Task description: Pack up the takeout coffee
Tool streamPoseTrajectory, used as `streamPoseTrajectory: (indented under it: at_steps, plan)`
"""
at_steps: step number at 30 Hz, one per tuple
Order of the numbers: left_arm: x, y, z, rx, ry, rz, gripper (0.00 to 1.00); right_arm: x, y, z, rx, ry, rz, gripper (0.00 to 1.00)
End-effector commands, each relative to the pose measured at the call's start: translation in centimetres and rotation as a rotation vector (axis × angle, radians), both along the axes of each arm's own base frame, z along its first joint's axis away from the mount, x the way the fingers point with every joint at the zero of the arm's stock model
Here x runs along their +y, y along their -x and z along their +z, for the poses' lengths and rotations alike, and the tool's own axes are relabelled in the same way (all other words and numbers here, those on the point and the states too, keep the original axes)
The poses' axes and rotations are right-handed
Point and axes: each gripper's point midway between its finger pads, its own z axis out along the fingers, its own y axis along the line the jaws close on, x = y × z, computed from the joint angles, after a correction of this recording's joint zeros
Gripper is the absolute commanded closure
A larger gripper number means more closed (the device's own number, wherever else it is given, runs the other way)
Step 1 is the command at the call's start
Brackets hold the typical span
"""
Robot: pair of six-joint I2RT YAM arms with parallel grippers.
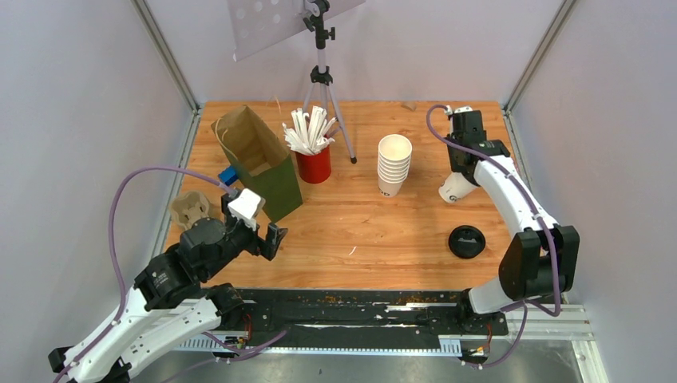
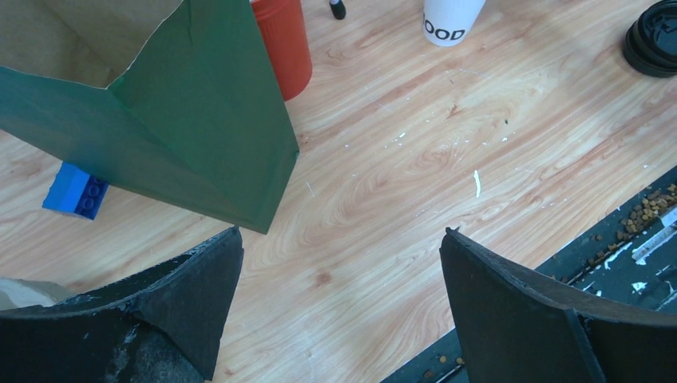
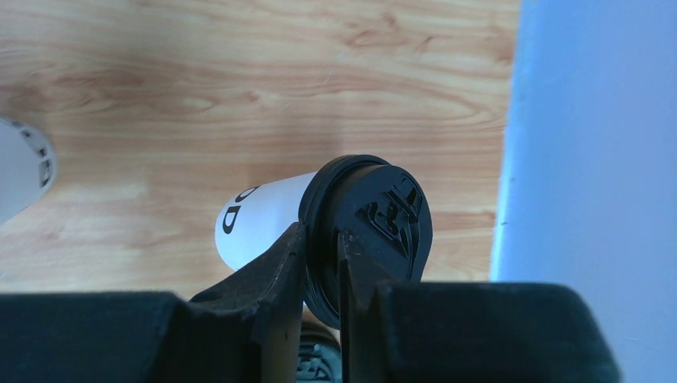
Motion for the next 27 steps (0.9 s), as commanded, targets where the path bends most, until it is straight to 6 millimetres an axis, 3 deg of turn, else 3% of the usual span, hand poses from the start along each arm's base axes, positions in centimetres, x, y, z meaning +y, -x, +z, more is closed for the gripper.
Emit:
streamPoseTrajectory:
  at_steps: [1, 14, 23, 27]
  plan:
    - [-0.6, -0.1, 1.2, -0.044, 0.036, -0.026, 0.0, -2.1, -1.9, 1.9, -0.107, 0.257, -0.056, 0.86]
    - [-0.5, 0.1, 1.3, -0.05, 0.045, -0.031, 0.0, -2.6, -2.0, -2.7, -0.019, 0.351, -0.114, 0.86]
    - [-0.5, -0.1, 1.2, -0.048, 0.04, -0.022, 0.0, -1.5, -1.1, -4.0, 0.004, 0.269, -0.118, 0.79]
    - [-0.4, -0.1, 1.1, -0.045, 0.036, -0.019, 0.0, -1.1, -0.7, -3.4, -0.003, 0.231, -0.13, 0.75]
